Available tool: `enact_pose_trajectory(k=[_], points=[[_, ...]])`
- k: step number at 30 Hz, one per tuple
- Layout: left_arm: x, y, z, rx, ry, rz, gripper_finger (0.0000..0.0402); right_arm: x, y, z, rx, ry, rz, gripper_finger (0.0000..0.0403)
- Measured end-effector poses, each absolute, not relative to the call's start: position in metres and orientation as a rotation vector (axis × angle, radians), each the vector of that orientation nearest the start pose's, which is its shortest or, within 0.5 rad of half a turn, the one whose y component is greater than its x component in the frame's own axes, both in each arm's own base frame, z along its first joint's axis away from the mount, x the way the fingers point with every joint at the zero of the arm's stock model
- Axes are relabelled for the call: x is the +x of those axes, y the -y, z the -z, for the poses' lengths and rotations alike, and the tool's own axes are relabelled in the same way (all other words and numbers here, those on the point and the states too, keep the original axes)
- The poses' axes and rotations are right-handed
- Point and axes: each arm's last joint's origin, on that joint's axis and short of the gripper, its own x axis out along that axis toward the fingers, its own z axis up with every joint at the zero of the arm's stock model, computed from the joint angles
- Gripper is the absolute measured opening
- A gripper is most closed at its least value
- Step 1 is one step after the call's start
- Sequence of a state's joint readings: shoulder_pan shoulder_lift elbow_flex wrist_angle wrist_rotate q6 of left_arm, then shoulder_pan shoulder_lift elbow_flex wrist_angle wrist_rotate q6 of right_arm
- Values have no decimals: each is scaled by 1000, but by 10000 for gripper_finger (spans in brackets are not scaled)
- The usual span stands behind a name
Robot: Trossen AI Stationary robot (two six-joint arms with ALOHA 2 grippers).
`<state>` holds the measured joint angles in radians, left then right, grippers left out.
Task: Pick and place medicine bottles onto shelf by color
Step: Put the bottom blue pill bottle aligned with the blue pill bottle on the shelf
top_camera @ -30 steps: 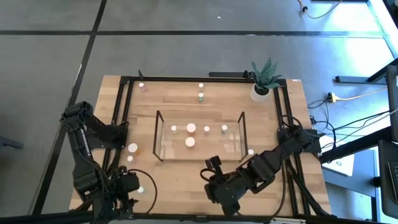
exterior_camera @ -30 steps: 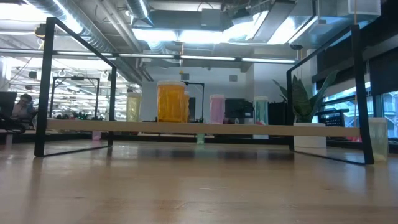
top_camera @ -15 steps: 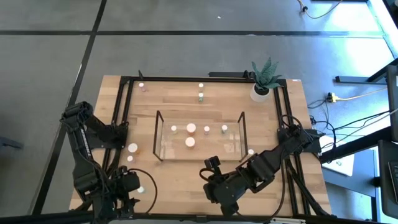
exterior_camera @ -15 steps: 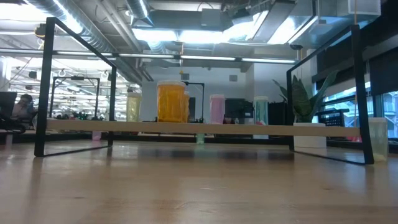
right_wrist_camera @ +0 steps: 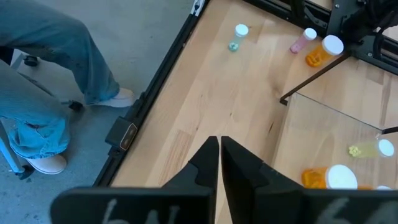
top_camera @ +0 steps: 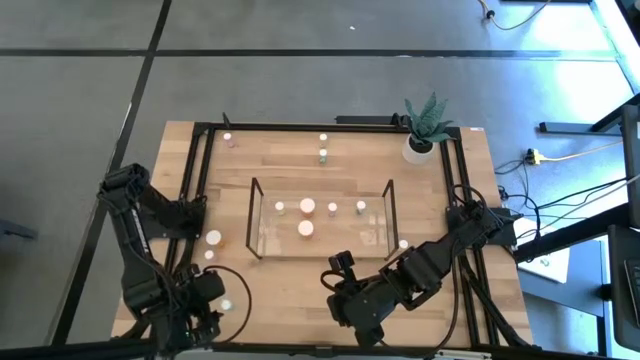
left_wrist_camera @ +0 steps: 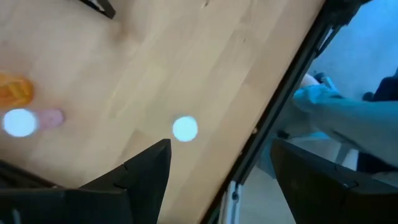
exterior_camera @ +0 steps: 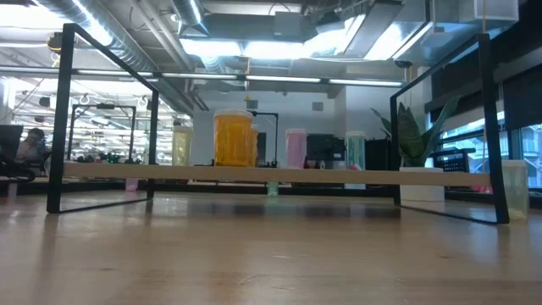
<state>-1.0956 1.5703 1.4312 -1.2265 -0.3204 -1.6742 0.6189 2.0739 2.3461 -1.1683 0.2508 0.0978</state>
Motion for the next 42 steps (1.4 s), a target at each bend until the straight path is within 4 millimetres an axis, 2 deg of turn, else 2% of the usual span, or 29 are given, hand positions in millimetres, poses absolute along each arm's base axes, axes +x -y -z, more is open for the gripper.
enact_pose_trajectory(k=[5, 17, 22, 30, 36, 42], points=[[146, 256, -289, -594, -1148, -329, 273, 352, -242, -384, -289, -831, -302, 22], [146, 250, -230, -609, -1166, -363, 276, 352, -242, -384, -289, -831, -302, 22], [145, 248, -221, -635, -1192, -385, 276, 352, -242, -384, -289, -831, -302, 22], [149, 246, -219, -640, -1204, -391, 276, 352, -242, -384, -288, -830, -302, 22], [156, 251, -202, -570, -1234, -401, 276, 352, -242, -384, -289, -830, -302, 22], [157, 254, -193, -553, -1274, -417, 273, 352, -242, -384, -289, -830, -302, 22]])
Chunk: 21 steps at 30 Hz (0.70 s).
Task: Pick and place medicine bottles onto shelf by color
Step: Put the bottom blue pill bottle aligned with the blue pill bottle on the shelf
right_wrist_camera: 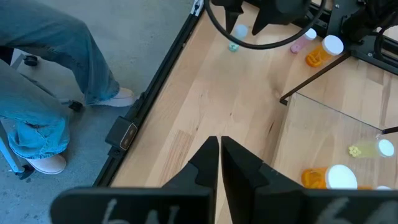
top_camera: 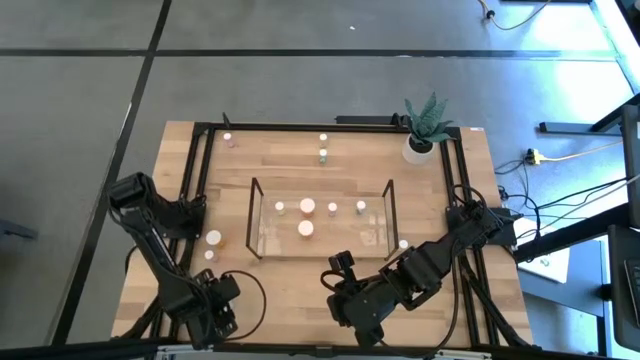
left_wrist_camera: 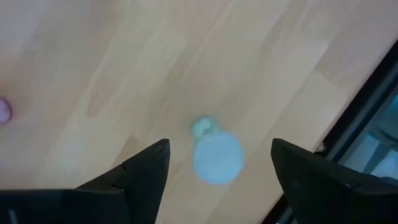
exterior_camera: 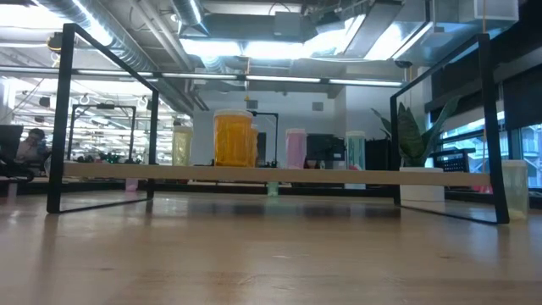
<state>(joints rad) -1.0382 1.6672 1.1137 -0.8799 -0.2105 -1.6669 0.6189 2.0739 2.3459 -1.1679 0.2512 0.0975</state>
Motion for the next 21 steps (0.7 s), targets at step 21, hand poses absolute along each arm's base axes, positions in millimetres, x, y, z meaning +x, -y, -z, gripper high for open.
enact_pose_trajectory(k=[21], points=[[165, 247, -187, -550, -1309, -483, 235, 352, -242, -384, -289, -830, -302, 22]])
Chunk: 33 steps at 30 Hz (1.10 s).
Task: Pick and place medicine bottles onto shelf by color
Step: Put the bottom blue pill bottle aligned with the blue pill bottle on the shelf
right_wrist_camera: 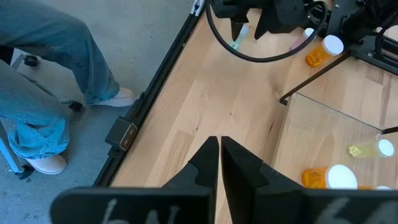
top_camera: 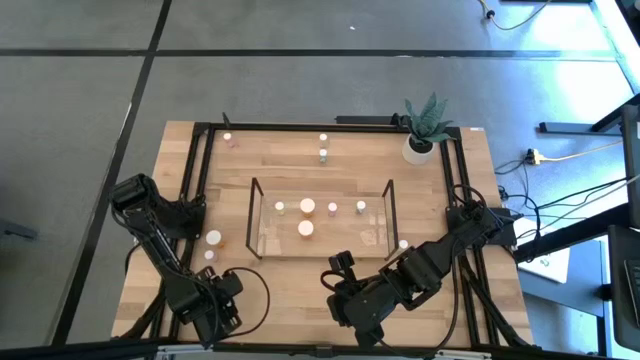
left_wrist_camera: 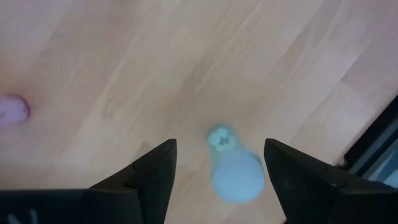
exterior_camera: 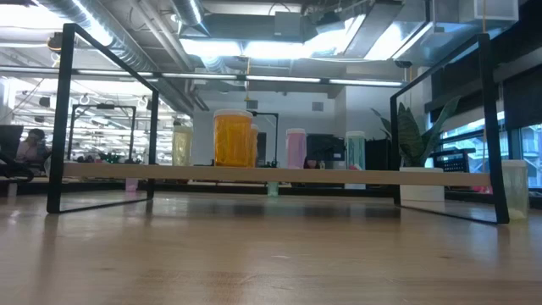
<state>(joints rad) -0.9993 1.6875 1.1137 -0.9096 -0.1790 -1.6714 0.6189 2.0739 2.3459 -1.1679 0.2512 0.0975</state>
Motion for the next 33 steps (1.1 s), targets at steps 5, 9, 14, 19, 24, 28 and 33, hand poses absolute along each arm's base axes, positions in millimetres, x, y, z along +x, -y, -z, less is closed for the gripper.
enact_pose_trajectory(k=[5, 9, 14, 19, 24, 28, 33], points=[[164, 248, -187, -560, -1344, -478, 234, 352, -242, -384, -289, -830, -302, 22], [164, 248, -187, -560, -1344, -478, 234, 352, -242, -384, -289, -830, -302, 22], [164, 248, -187, -560, -1343, -479, 233, 352, -242, -384, -289, -831, -302, 22], [164, 248, -187, -560, -1343, -479, 233, 352, -242, -384, -289, -831, -302, 22], [164, 248, -187, -560, -1343, -479, 232, 352, -242, -384, -289, -831, -302, 22], [164, 248, -187, -560, -1343, -479, 212, 352, -242, -384, -289, -831, -302, 22], [164, 248, -187, -560, -1343, -479, 175, 352, -242, -384, -289, -831, -302, 22]])
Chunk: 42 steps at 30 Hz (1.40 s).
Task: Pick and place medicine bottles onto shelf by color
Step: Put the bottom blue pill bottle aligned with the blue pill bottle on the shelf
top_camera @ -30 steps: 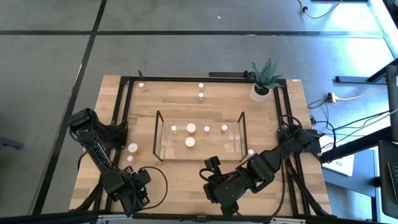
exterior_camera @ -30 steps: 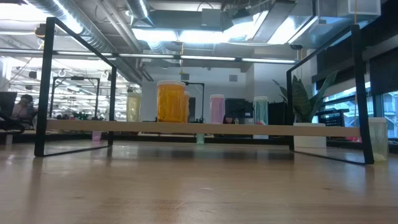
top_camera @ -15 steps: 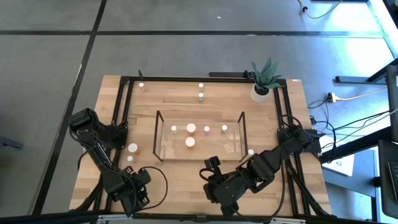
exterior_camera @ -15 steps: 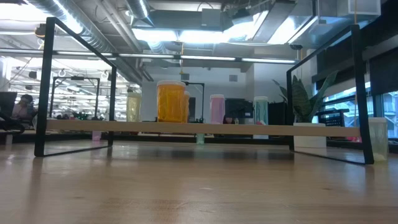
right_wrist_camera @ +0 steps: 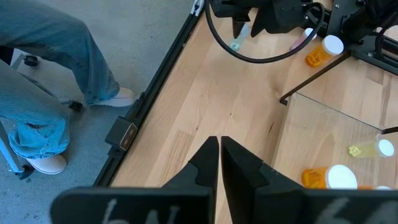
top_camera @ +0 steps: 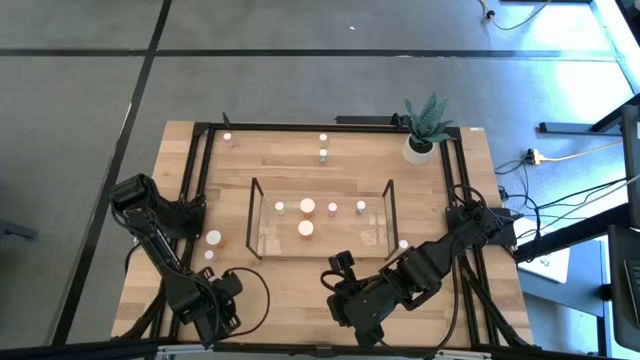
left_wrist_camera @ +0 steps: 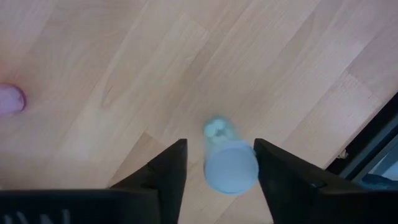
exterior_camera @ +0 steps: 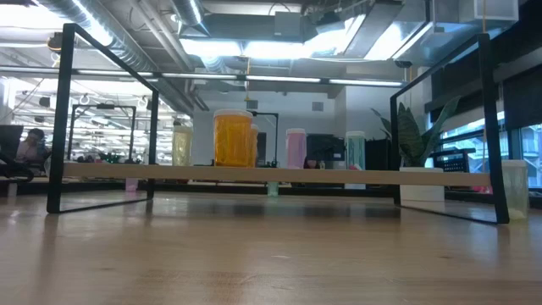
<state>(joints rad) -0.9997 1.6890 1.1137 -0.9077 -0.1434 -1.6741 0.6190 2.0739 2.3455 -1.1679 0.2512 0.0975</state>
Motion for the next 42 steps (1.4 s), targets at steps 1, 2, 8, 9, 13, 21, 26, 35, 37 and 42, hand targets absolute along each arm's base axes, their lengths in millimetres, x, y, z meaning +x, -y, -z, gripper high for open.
enact_pose_trajectory(k=[1, 2, 8, 9, 13, 21, 26, 35, 37, 42], points=[[164, 248, -187, -561, -1343, -479, 168, 352, -242, -384, -289, -831, -302, 22], [164, 248, -187, -561, -1343, -479, 162, 352, -242, -384, -289, -831, -302, 22], [164, 248, -187, -561, -1343, -479, 132, 352, -242, -384, -289, -830, -302, 22], [165, 248, -187, -561, -1343, -479, 128, 352, -242, -384, -289, -830, -302, 22], [164, 248, -187, -561, -1342, -479, 114, 352, -242, -384, -289, -831, -302, 22], [165, 248, -187, -562, -1342, -479, 108, 352, -242, -384, -289, -831, -302, 22], [165, 249, -187, -560, -1342, -475, 107, 352, -242, -384, -289, -831, -302, 22], [170, 250, -193, -575, -1341, -450, 106, 353, -243, -385, -273, -812, -312, 22], [176, 252, -199, -575, -1335, -419, 106, 353, -245, -385, -250, -826, -362, 22], [192, 252, -217, -570, -1300, -346, 106, 348, -248, -387, -229, -831, -421, 22]])
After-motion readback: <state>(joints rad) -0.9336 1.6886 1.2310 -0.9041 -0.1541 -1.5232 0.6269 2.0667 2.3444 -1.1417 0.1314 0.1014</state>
